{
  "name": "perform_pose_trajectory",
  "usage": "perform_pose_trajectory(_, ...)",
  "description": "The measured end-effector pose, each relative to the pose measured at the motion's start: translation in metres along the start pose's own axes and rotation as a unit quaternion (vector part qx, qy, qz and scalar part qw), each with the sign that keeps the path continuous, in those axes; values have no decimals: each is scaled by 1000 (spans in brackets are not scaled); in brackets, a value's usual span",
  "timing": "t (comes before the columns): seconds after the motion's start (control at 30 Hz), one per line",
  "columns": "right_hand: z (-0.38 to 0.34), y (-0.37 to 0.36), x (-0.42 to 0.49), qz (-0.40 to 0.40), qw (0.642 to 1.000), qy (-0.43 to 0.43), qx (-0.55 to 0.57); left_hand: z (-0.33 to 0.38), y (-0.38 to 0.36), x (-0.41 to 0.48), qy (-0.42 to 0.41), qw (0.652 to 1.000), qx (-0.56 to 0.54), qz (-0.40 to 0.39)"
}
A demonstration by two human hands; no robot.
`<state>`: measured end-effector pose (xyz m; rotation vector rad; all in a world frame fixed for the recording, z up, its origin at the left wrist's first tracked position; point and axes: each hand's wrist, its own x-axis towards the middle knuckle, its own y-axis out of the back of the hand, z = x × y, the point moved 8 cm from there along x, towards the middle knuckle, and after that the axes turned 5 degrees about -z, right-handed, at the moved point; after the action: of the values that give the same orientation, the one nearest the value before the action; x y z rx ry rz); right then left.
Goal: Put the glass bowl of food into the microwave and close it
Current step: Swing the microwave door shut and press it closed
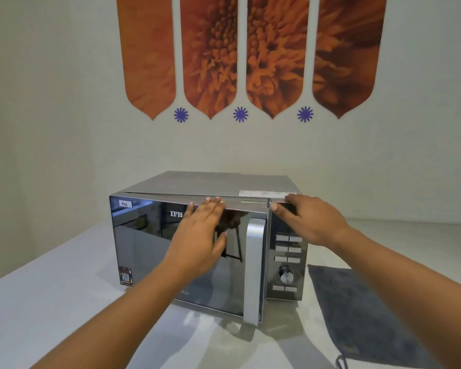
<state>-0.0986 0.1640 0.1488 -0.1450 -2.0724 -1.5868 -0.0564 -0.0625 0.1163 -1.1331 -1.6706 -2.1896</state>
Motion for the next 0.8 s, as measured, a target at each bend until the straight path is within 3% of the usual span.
perform_pose_trajectory(0.17, -10, -6, -3, 35, 995, 1, -92, 0, -20, 17, 32, 999, 9, 1)
perform_pose_trajectory(0.3, -14, -21, -6, 13, 987, -16, -161, -3, -27, 25, 37, 999, 20, 7)
perform_pose_trajectory(0.8, -14, -28, -6, 69, 985, -45, -152, -11, -44, 39, 54, 998, 32, -3)
